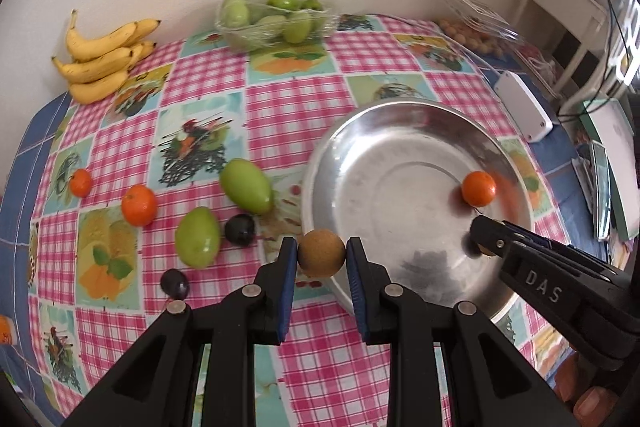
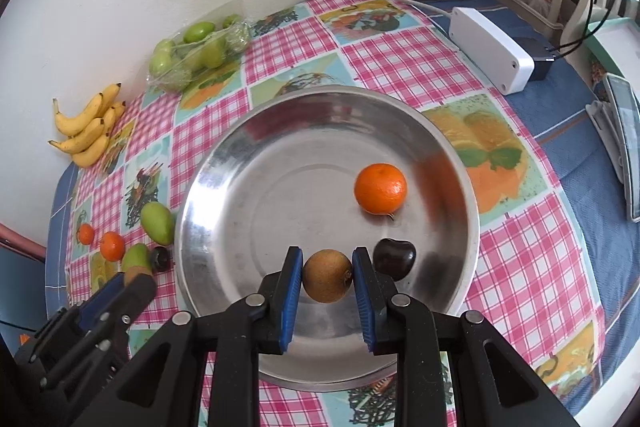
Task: Organize fruits
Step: 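Carry both kiwis in the left and right tools over the steel bowl, then open the left tool to drop its kiwi while the right tool releases its kiwi into the bowl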
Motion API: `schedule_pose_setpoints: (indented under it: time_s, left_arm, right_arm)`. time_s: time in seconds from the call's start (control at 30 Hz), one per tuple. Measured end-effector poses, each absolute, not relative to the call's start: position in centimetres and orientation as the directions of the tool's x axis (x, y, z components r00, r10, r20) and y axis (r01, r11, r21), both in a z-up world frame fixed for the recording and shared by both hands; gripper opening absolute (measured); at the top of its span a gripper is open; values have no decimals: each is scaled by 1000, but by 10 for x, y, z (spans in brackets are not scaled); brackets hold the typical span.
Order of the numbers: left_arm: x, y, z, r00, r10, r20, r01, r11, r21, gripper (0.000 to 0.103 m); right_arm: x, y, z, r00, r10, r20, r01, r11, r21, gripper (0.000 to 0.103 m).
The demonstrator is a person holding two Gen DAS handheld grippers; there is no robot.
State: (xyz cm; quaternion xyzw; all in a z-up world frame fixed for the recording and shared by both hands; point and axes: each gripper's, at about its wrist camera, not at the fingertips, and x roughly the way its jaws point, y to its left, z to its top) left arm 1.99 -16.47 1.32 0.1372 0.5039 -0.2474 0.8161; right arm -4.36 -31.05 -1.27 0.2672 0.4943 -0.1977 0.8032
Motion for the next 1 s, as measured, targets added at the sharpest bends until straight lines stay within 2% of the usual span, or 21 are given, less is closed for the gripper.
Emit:
schedule_pose_setpoints:
  time_s: [0.5, 0.83, 0.97, 1.0]
  left_arm:
    - [16, -184, -21, 302, -254, -919, 570, 821, -39, 26]
    - [22, -176, -16, 287, -277, -917, 551, 831, -78, 28]
    - [26, -169, -11, 292, -276, -916, 529, 844, -85, 34]
    - [28, -167, -10, 295, -274, -915, 521, 849, -86, 34]
  right_arm:
    - [-41, -309, -37, 350, -30, -936, 595, 779, 197, 28]
    - [-40, -306, -29, 363, -41, -931, 586, 787, 194, 28]
    - [-41, -307, -24, 384, -48, -922, 588, 783, 204, 33]
    - [-42, -307, -23, 388, -47, -920, 588, 782, 208, 38]
